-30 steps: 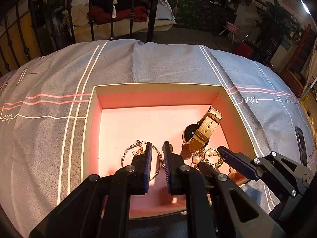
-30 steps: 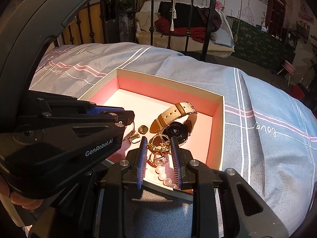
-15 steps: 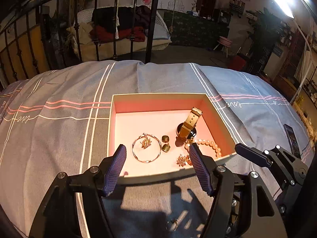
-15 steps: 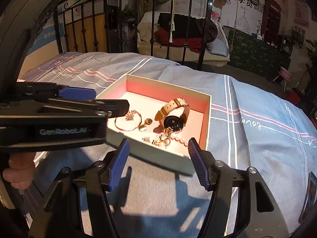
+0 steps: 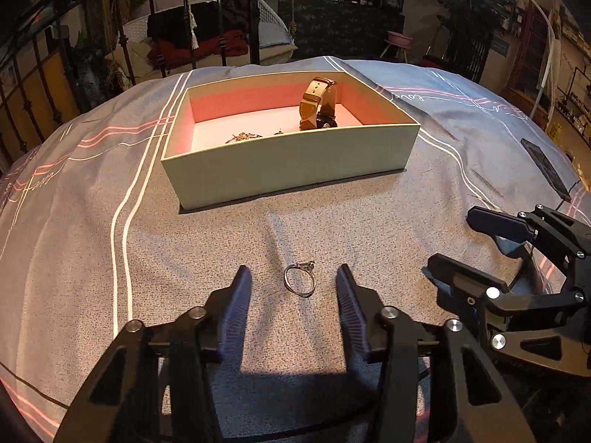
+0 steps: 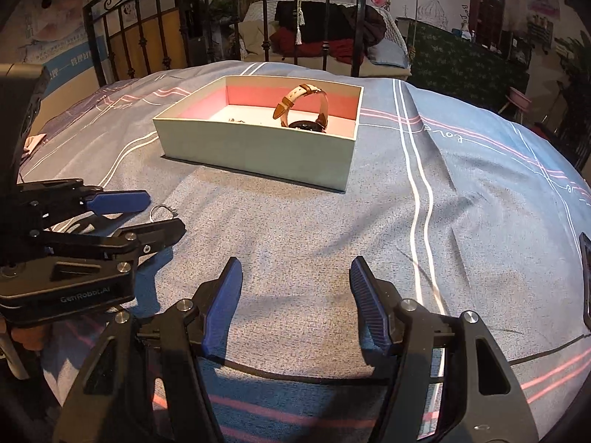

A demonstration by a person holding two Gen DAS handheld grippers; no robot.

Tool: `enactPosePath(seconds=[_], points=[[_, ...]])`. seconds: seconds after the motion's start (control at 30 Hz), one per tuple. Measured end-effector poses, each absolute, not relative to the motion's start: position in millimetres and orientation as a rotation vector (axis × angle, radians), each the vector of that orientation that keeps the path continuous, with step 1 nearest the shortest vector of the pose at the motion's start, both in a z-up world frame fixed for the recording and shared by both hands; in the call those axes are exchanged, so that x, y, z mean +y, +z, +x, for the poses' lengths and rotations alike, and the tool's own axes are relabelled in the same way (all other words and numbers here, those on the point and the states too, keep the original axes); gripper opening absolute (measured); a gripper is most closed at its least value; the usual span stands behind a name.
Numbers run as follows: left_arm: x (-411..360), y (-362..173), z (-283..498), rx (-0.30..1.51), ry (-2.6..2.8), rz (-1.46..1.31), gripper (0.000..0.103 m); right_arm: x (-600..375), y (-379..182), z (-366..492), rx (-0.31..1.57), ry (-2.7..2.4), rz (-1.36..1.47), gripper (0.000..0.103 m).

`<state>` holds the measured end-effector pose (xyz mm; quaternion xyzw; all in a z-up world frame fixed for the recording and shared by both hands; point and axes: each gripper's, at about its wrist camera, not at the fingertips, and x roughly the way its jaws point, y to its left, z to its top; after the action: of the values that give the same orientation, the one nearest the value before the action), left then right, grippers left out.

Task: Organize jewelry
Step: 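Grasp the silver ring with the left tool and lift it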

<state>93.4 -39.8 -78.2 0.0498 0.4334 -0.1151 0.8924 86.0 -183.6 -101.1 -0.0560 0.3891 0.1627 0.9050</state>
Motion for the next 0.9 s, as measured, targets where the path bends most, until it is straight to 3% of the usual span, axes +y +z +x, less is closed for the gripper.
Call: enactPosePath(seconds=[0.03,0.1,0.17,0.43,0.47,0.53,0.63,0.73,0.9], points=[[-40.1,-79.5,92.7,0.897,-0.243,0.107,0.031,-180.8,-102.0,86.1,0.806,0.343,-0.122,0.062],[-39.6,-80.0,92.7,0.891,-0.249,0.105,0.014,-174.8,-103.4,85.6,0.808,0.353,-0.134,0.062],[-35.6,-80.8,94.0,0.893,-0.245,0.083,0.009,-171.6,-103.8,85.2,0.810,0.361,-0.136,0.062],[-28.6,-78.8,95.2,0.897,-0.251,0.026,0.005,-159.9,-105.1,87.2,0.820,0.394,-0.165,0.060],[-28.6,-78.4,94.8,0.896,-0.250,0.027,0.005,-159.0,-105.0,87.5,0.820,0.403,-0.164,0.055],[-28.7,-77.5,94.5,0.893,-0.250,0.027,0.005,-157.7,-104.8,86.7,0.820,0.416,-0.164,0.026],[-26.7,-73.6,94.0,0.886,-0.251,0.015,0.004,-155.4,-103.5,84.3,0.815,0.432,-0.171,0.009],[-25.9,-63.9,93.5,0.864,-0.258,0.005,0.003,-155.0,-100.5,84.8,0.804,0.444,-0.164,0.002],[-30.1,-49.8,96.4,0.833,-0.274,0.013,0.003,-155.8,-93.9,91.4,0.785,0.450,-0.140,0.001]])
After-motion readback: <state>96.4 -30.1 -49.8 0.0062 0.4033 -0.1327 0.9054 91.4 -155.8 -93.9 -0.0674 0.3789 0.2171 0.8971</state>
